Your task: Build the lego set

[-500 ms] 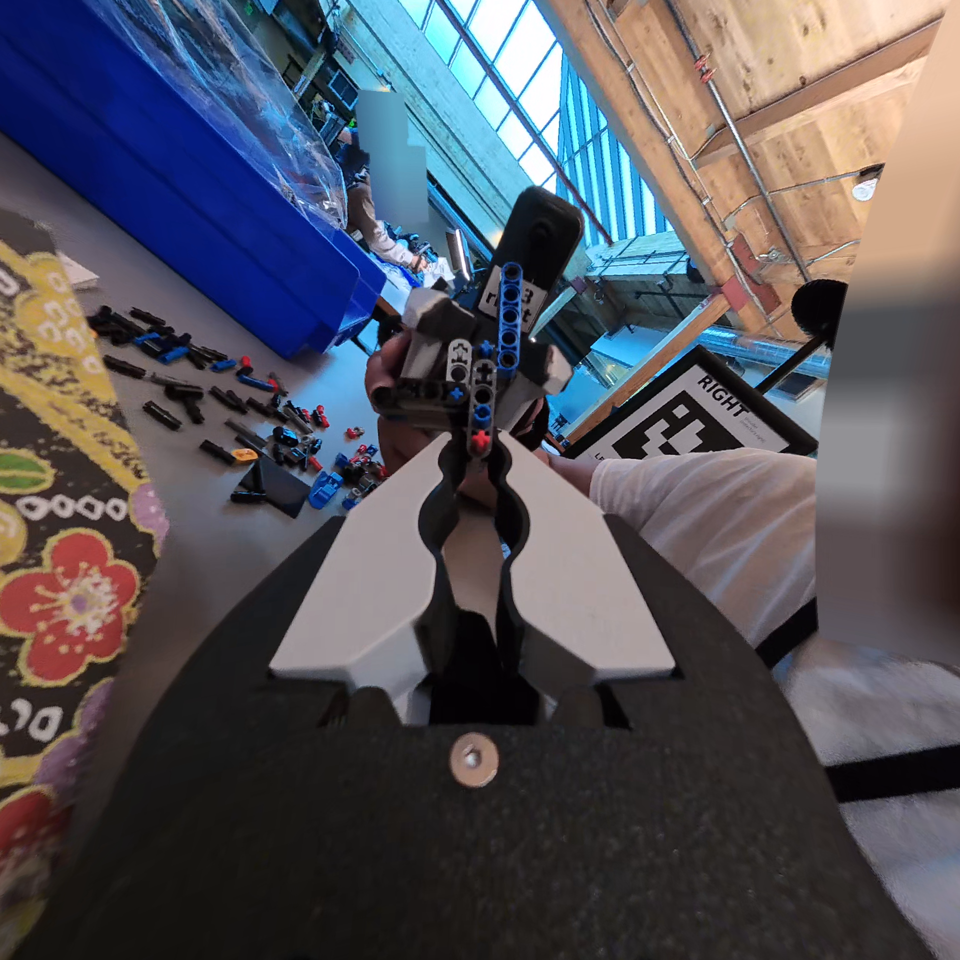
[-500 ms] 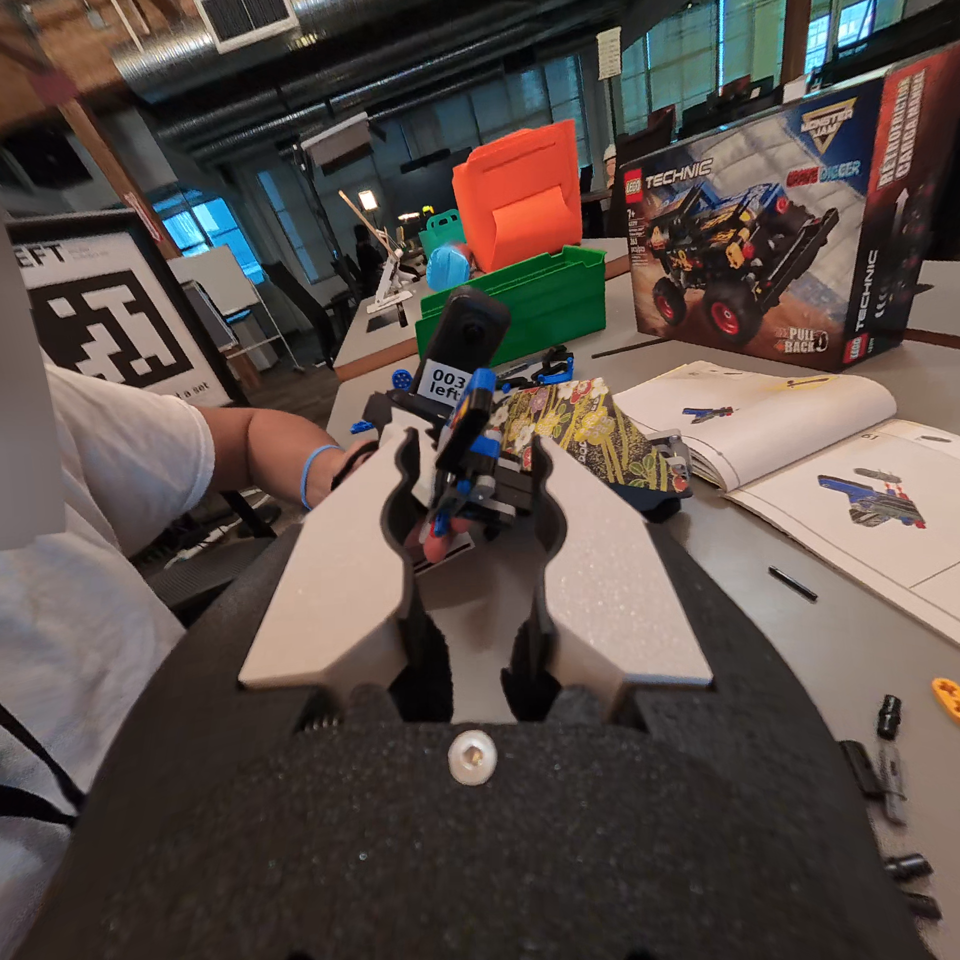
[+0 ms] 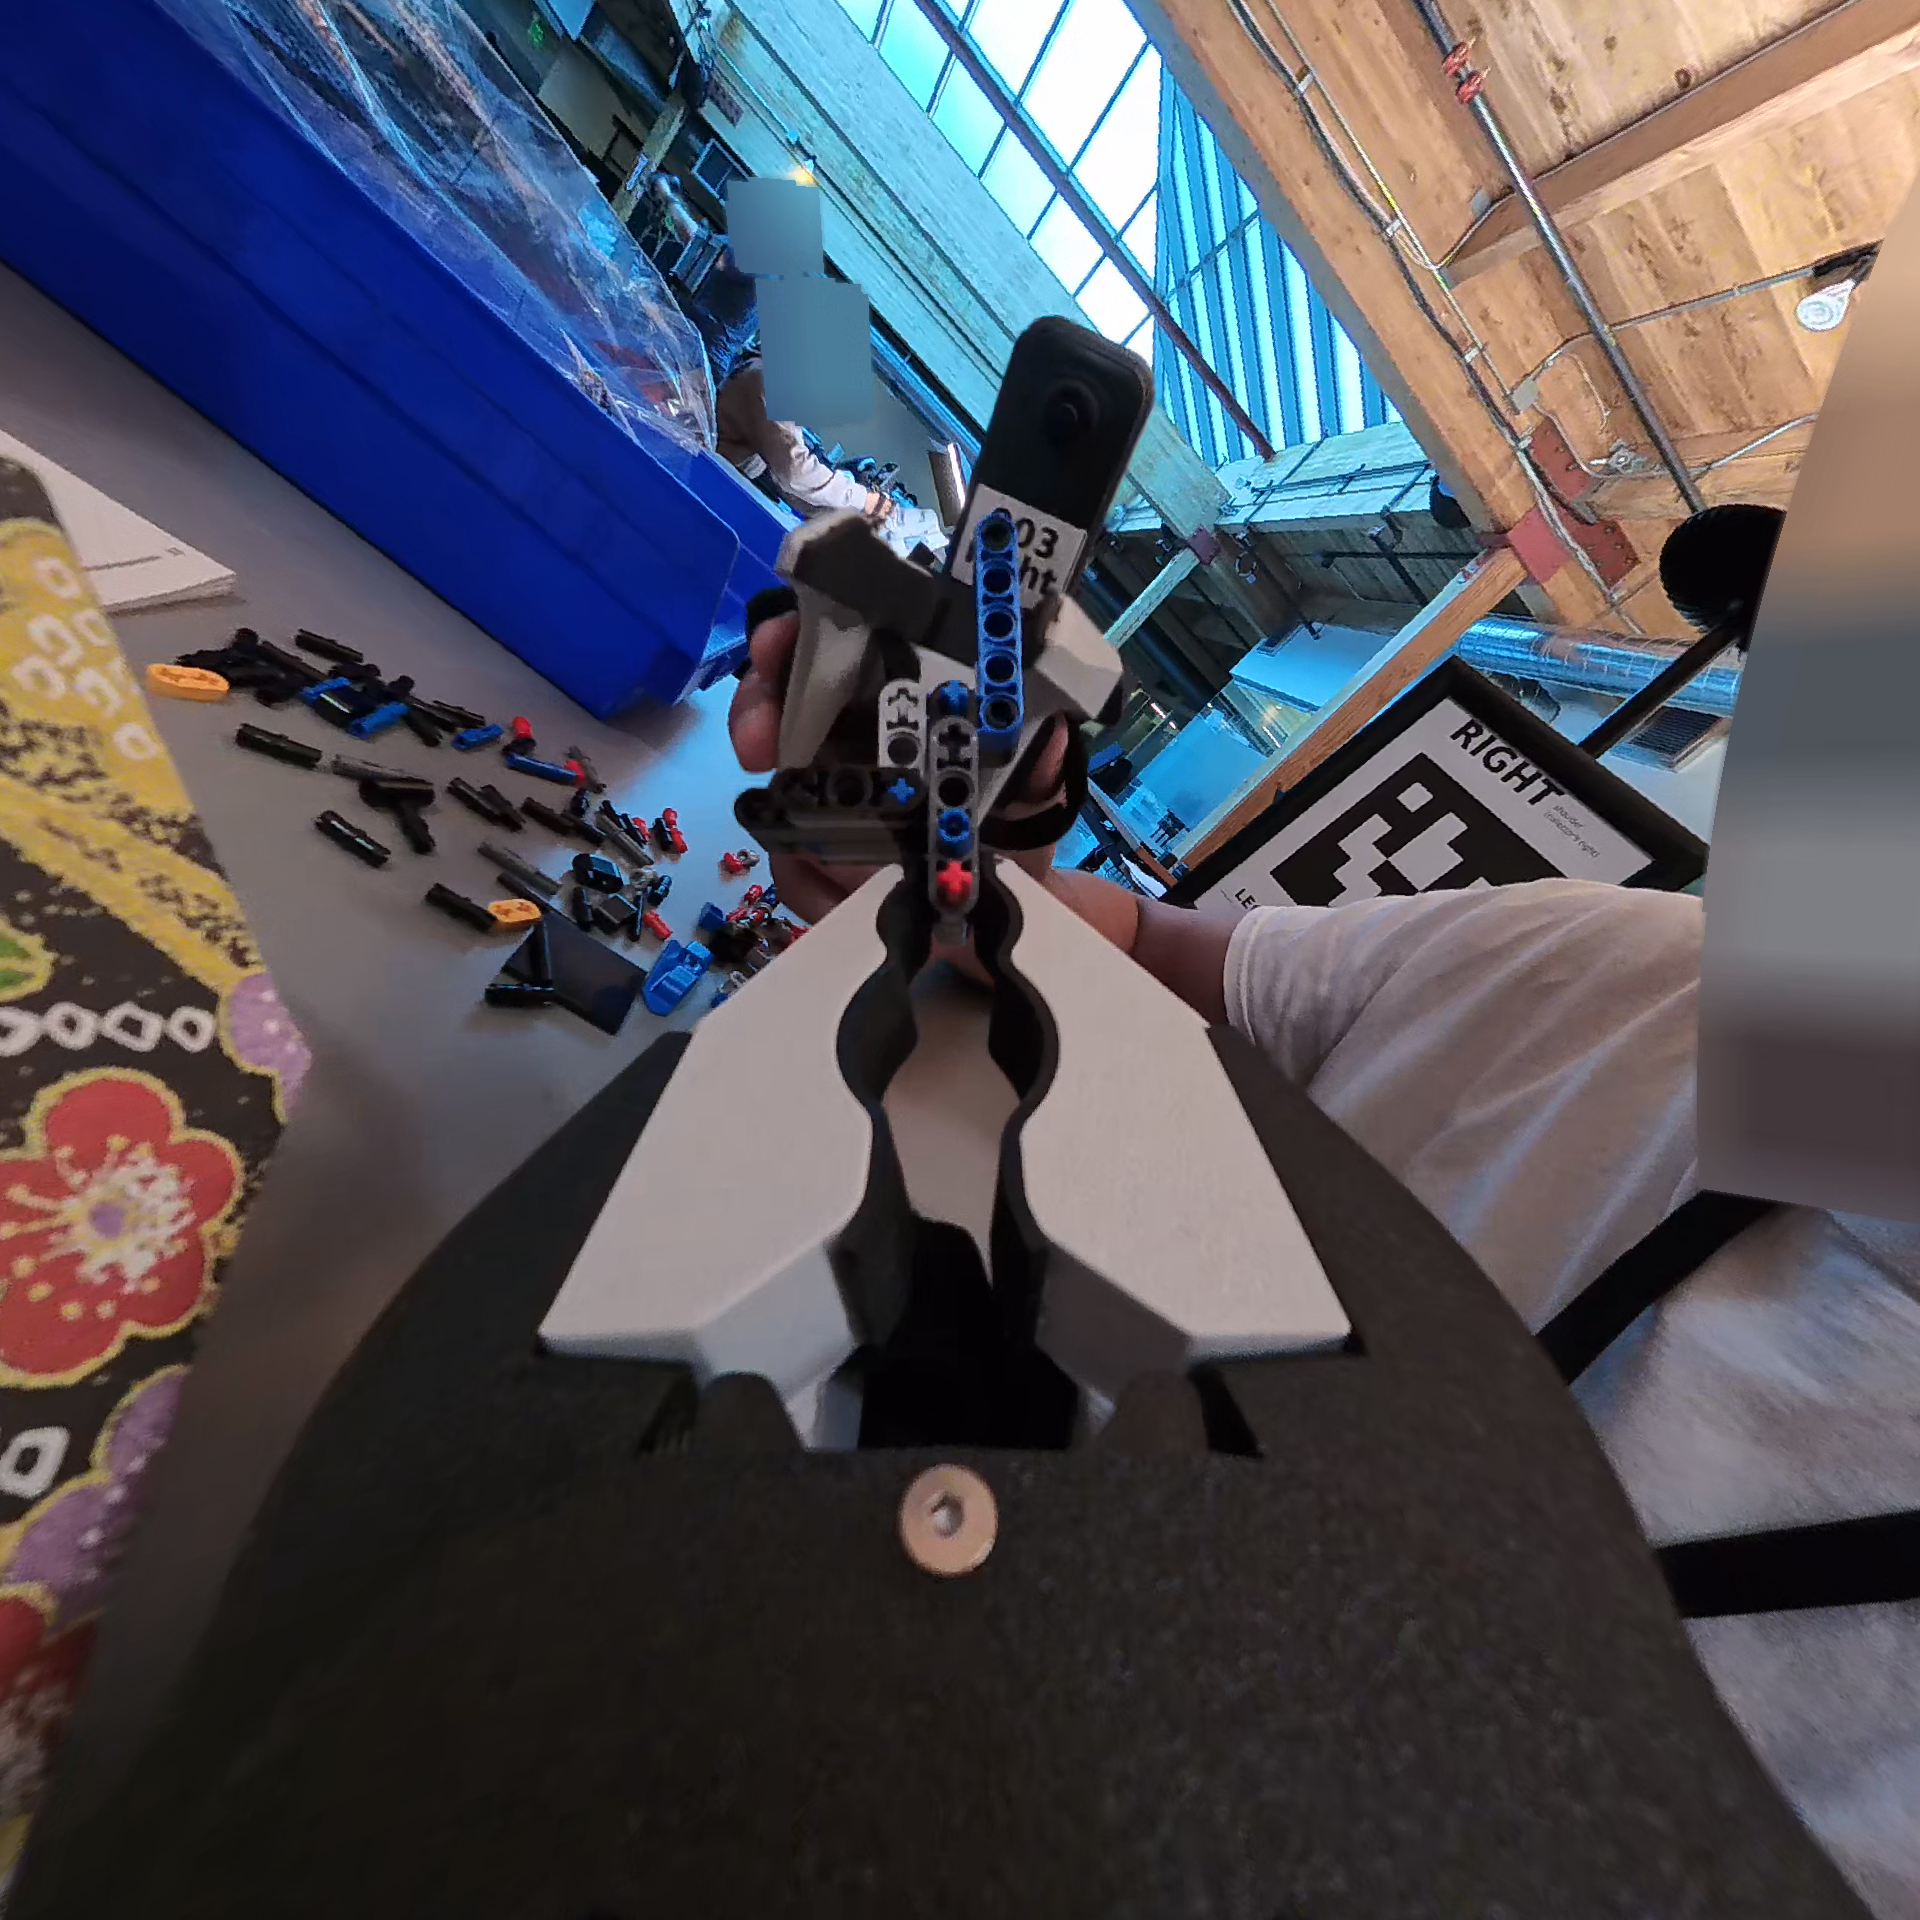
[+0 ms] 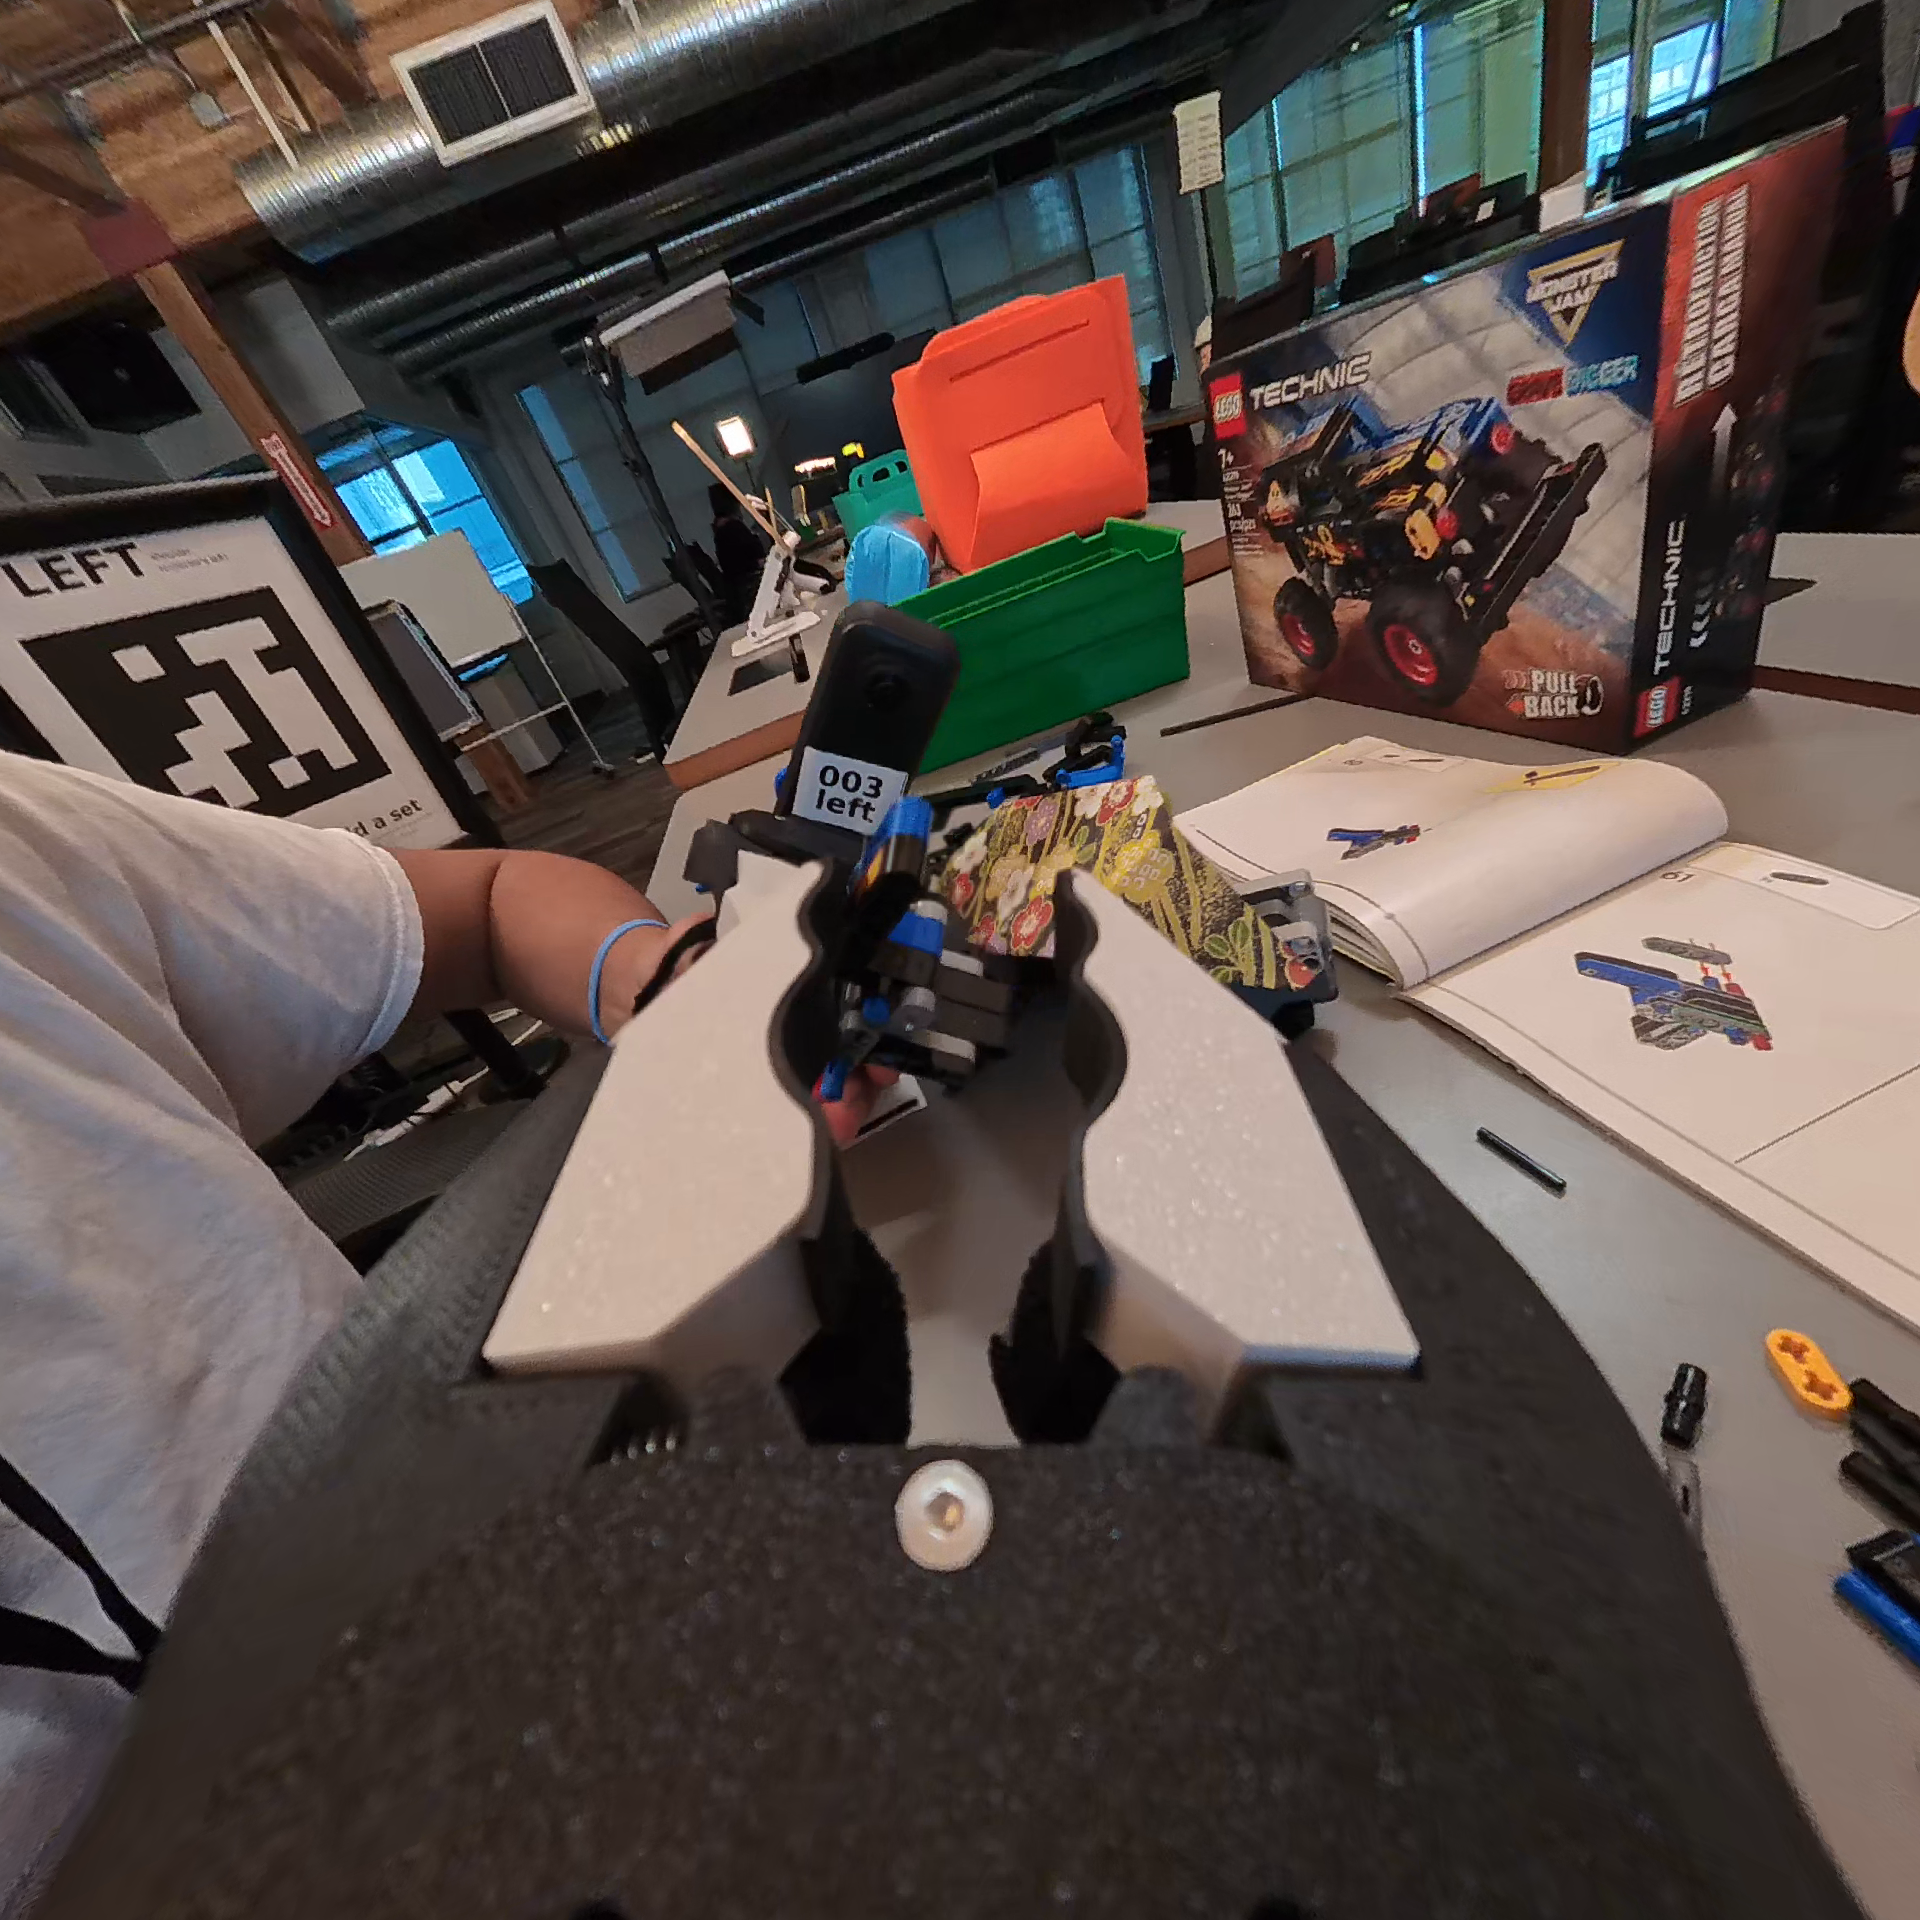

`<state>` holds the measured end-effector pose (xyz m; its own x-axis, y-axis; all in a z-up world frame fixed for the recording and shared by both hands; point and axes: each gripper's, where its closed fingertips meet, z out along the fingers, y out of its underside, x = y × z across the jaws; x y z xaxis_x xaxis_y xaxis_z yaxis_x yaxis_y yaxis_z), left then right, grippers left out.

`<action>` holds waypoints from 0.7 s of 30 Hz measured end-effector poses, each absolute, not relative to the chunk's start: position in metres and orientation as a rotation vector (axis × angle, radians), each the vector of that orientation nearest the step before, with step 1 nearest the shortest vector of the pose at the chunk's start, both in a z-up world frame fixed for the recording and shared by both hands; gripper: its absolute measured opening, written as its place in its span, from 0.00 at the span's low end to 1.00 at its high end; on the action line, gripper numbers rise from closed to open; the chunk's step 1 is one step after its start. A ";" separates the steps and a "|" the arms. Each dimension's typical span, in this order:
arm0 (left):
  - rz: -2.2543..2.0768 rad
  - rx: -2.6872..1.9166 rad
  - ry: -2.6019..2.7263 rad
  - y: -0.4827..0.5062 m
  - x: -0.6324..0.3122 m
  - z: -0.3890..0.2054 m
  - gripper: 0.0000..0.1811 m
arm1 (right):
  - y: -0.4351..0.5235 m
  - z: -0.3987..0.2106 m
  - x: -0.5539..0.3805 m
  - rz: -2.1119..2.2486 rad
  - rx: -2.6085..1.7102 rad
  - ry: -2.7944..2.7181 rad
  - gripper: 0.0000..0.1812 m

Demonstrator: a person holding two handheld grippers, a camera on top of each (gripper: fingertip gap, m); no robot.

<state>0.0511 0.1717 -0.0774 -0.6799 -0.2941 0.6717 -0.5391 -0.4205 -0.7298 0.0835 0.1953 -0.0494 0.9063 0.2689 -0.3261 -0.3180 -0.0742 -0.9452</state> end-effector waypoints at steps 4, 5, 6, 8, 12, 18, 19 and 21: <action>2.224 1.174 -1.603 0.171 0.051 -0.078 0.03 | 0.192 -0.044 0.094 0.502 -1.547 0.076 0.20; 2.225 1.176 -1.604 0.171 0.051 -0.079 0.03 | 0.191 -0.043 0.097 0.501 -1.541 0.086 0.20; 2.223 1.180 -1.602 0.172 0.052 -0.079 0.03 | 0.190 -0.041 0.100 0.505 -1.529 0.097 0.20; 2.214 1.192 -1.598 0.173 0.052 -0.080 0.03 | 0.187 -0.038 0.108 0.502 -1.510 0.128 0.16; 2.212 1.213 -1.583 0.175 0.054 -0.081 0.03 | 0.183 -0.033 0.110 0.518 -1.477 0.110 0.17; 2.209 1.221 -1.591 0.175 0.055 -0.082 0.03 | 0.196 -0.051 0.076 0.558 -1.558 0.017 0.24; 2.211 1.222 -1.594 0.175 0.055 -0.082 0.03 | 0.199 -0.056 0.072 0.554 -1.578 0.011 0.24; 2.211 1.211 -1.606 0.174 0.053 -0.081 0.03 | 0.201 -0.060 0.075 0.527 -1.595 0.023 0.22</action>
<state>0.0533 0.1740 -0.0813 -0.6619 -0.3207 0.6775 -0.5450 -0.4147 -0.7287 0.0746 0.2008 -0.0599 0.8905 0.2980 -0.3438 -0.3262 -0.1085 -0.9390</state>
